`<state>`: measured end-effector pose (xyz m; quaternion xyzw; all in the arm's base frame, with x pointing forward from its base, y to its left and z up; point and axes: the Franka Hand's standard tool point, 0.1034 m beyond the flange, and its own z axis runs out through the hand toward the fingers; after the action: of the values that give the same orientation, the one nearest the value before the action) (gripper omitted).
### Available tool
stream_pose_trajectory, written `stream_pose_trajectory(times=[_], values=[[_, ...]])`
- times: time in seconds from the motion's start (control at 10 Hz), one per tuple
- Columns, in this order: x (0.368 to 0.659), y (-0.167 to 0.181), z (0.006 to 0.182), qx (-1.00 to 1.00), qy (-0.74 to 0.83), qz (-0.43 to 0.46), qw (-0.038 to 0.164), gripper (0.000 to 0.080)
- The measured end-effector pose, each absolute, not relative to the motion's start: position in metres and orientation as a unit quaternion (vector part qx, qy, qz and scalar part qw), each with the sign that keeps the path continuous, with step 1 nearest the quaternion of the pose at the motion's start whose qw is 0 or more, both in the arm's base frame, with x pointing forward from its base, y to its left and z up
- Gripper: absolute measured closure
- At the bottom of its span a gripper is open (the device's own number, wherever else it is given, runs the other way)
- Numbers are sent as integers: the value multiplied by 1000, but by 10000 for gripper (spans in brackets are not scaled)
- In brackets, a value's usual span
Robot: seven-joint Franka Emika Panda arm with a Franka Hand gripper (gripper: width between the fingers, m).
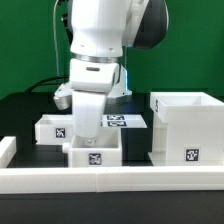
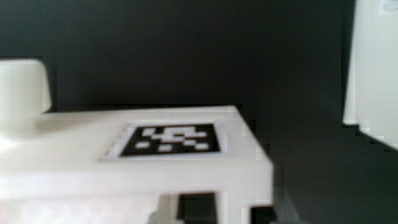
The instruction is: Assemble drawer
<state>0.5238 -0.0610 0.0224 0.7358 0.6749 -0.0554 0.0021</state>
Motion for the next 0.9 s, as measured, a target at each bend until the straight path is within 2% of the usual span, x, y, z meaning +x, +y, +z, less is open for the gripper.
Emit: stream_pose_trajectory(times=[0.3, 0.4, 0.7, 0.9], values=[[530, -38, 22, 718, 694, -49, 6, 758], [531, -40, 21, 720, 692, -43, 11, 758], [530, -41, 20, 718, 694, -45, 11, 758], [532, -28, 17, 708, 704, -45, 11, 758]])
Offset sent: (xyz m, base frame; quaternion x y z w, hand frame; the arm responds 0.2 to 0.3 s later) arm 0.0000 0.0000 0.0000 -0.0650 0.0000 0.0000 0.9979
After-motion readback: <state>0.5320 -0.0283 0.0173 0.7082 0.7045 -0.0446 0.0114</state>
